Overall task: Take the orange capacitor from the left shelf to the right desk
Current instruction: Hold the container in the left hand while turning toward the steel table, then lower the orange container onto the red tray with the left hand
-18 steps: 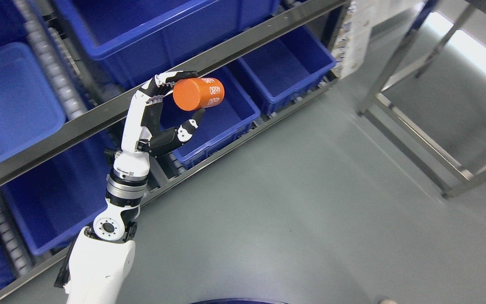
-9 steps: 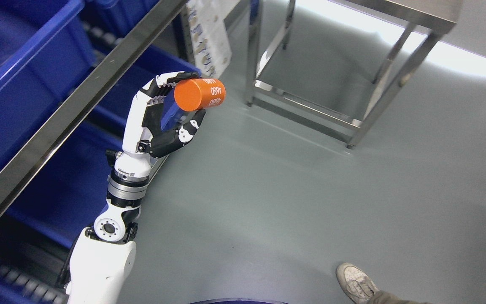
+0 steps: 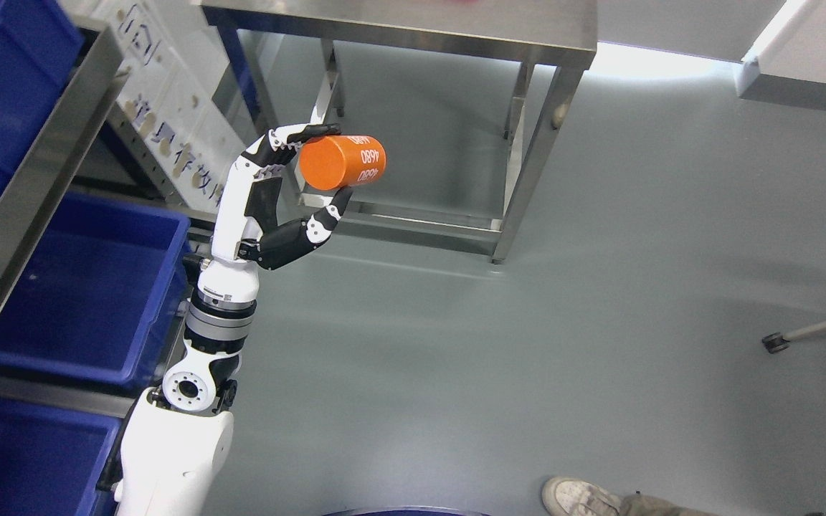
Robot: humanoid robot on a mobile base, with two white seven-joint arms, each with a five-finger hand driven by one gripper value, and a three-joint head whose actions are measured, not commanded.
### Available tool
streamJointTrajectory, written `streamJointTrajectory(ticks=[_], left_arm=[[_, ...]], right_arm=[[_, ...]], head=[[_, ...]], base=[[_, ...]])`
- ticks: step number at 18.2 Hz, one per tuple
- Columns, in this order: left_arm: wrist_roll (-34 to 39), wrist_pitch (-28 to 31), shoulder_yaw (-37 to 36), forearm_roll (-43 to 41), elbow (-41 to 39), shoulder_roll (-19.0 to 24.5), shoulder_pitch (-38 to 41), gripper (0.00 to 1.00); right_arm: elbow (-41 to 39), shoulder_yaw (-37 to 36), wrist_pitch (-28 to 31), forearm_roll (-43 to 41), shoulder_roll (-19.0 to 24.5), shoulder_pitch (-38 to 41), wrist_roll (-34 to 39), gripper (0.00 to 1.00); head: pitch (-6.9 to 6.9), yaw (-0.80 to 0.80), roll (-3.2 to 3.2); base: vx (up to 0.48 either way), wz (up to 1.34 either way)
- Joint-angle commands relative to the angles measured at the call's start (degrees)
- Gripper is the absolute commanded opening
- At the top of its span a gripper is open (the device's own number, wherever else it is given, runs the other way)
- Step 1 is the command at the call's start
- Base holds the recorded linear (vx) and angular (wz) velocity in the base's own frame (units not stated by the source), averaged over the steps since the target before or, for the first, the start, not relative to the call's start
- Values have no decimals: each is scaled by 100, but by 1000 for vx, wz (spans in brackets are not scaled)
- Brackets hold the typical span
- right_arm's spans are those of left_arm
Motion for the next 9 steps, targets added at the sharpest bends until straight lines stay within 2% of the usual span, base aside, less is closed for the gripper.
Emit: streamJointTrajectory(ticks=[1,9], left_arm=[[3,2,-31,1,-5,-31,6,2],[3,2,-75,1,12,-31,6,2]], right_arm=[[-132,-70,-5,0,-100,192,-4,100],[-132,-70,-5,0,-100,192,-4,100]], head=[[0,0,0],[1,0,0]], base=[[397,-443],[430,-263]])
